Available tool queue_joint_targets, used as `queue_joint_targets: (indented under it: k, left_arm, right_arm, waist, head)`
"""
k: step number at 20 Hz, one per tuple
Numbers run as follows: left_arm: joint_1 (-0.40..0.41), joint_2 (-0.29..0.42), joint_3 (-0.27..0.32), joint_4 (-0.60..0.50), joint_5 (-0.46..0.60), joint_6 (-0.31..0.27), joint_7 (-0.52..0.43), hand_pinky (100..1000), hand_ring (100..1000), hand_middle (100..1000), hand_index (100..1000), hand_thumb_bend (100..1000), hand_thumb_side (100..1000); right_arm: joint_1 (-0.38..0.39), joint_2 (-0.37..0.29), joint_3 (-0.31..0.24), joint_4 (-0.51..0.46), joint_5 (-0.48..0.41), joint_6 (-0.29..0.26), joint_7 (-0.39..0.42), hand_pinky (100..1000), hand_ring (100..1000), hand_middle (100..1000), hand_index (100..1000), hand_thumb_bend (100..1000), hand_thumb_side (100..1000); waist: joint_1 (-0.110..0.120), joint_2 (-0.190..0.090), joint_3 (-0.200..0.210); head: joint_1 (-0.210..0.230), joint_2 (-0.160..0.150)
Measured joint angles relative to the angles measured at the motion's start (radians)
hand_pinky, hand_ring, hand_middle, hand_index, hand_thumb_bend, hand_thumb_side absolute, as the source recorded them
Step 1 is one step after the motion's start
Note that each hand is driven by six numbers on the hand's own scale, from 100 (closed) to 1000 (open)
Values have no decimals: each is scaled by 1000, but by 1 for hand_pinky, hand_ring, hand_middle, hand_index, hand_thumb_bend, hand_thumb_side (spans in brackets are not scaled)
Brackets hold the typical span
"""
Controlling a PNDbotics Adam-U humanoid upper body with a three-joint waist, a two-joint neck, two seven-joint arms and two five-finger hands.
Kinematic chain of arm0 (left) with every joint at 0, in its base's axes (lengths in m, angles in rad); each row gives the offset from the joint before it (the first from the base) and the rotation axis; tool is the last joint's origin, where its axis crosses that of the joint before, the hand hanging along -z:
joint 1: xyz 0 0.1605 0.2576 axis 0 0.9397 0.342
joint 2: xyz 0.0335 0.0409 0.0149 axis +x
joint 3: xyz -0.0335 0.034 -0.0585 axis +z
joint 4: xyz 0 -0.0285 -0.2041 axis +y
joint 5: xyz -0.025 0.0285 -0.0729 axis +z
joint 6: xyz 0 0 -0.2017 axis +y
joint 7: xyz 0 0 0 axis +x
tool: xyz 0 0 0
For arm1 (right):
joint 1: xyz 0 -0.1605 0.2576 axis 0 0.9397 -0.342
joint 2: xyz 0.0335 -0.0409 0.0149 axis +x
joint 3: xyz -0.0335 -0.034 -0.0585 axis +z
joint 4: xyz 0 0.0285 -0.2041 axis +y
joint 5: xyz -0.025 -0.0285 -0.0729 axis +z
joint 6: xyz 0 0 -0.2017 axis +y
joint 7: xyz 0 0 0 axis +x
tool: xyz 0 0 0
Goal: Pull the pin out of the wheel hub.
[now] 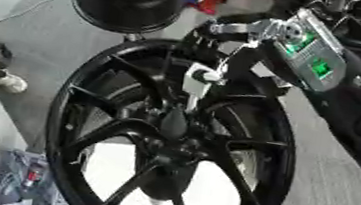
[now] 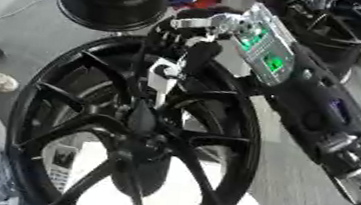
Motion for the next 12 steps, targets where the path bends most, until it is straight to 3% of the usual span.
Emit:
queue_joint_targets:
  k: [5,12]
  left_arm:
    - [0,0,0,0,0,0,-1,610,614,685,805,100,659]
    - [0,0,0,0,0,-1,-2,611,615,686,806,100,660]
  right_arm:
    - [0,0,-1,0,-11,4,-3,710,778,806,904,338,320]
    - [2,-1,-28,-11,-78,34,-71,699,773,801,900,368,325]
  waist:
    - [0,0,-1]
    - [1,1,-2]
  head:
    - [1,0]
    - [4,0]
